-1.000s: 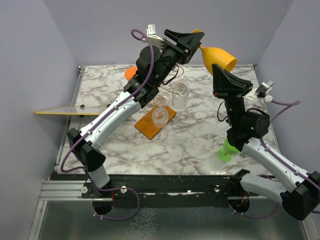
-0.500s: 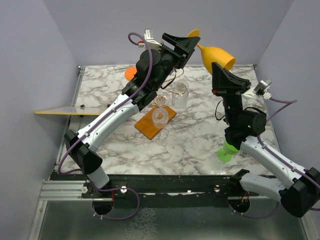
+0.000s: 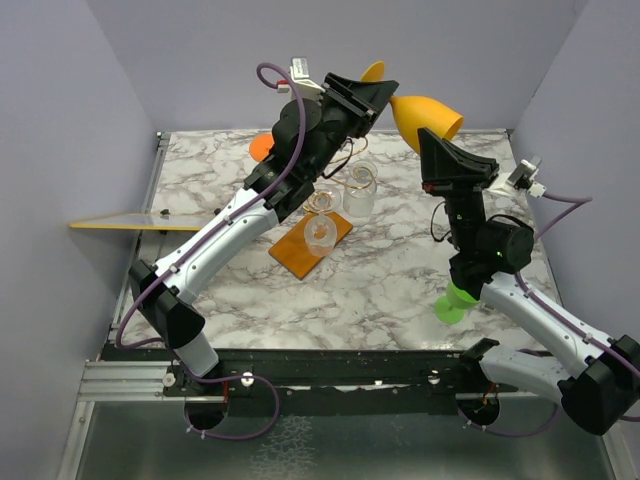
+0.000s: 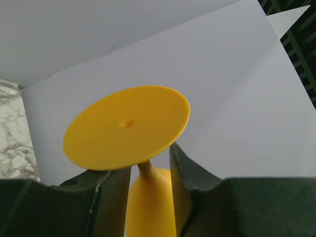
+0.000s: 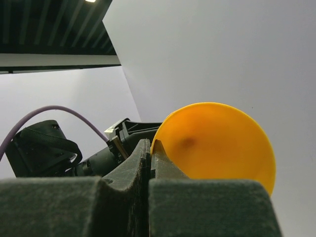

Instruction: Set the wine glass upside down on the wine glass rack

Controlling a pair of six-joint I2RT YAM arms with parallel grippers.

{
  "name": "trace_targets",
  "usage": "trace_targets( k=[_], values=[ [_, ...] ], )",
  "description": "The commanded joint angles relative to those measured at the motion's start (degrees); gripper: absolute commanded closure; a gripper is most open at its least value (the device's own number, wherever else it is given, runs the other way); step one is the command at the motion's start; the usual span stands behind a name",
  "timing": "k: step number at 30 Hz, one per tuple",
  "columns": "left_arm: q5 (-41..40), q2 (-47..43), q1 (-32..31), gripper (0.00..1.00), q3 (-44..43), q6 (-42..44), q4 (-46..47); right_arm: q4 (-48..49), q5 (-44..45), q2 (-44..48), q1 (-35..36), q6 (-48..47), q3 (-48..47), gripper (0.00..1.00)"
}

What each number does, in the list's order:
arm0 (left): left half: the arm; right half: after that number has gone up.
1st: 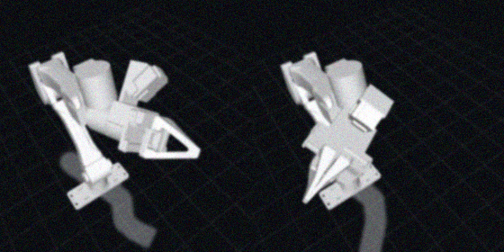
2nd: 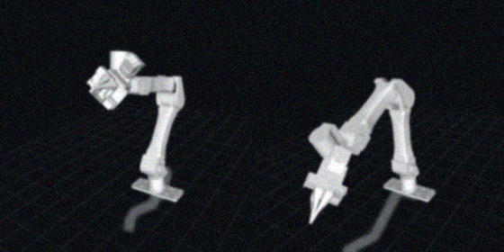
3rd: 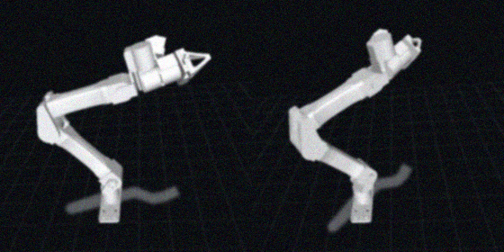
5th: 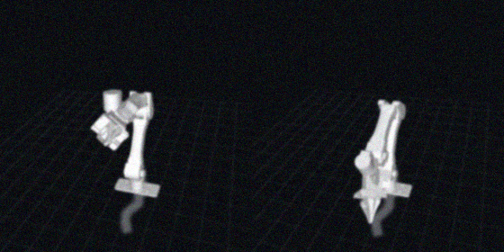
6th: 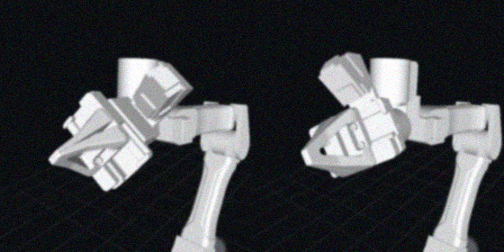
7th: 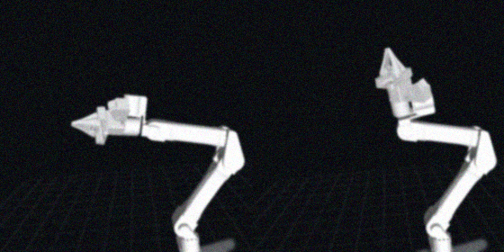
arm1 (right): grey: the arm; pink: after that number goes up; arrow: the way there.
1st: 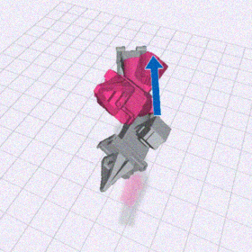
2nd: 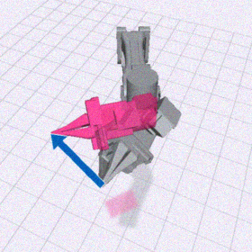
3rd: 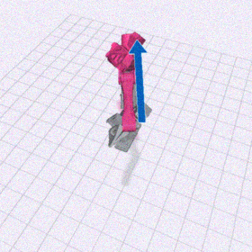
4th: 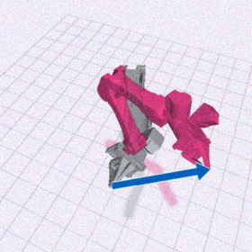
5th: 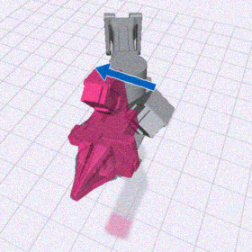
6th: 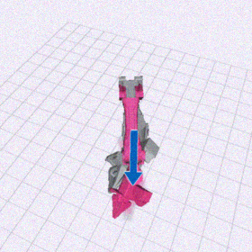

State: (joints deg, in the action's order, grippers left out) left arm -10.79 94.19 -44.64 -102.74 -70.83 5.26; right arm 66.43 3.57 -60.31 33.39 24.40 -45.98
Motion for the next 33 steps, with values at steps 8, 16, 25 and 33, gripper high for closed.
trace_targets(
  k=[8, 16, 25, 33],
  values=[
    [1.40, -3.71, 0.41, 1.00, 4.03, 3.63, 9.99, -6.11, -5.50, 3.45, 0.14, 3.92, -0.62, 0.90],
    [4.56, -8.07, 1.24, 1.00, 8.48, 12.18, 12.99, -15.12, -7.08, 10.31, 0.12, 3.18, 1.35, 0.41],
    [22.74, -15.35, 1.84, 1.00, 10.26, 23.34, 8.05, -33.73, -18.69, 20.10, 0.14, -2.92, 0.79, 0.32],
    [32.10, -23.04, 1.83, 1.00, 10.49, 36.52, -6.77, -47.35, -34.57, 22.67, 0.19, -6.00, -2.88, 0.25]
  ],
)
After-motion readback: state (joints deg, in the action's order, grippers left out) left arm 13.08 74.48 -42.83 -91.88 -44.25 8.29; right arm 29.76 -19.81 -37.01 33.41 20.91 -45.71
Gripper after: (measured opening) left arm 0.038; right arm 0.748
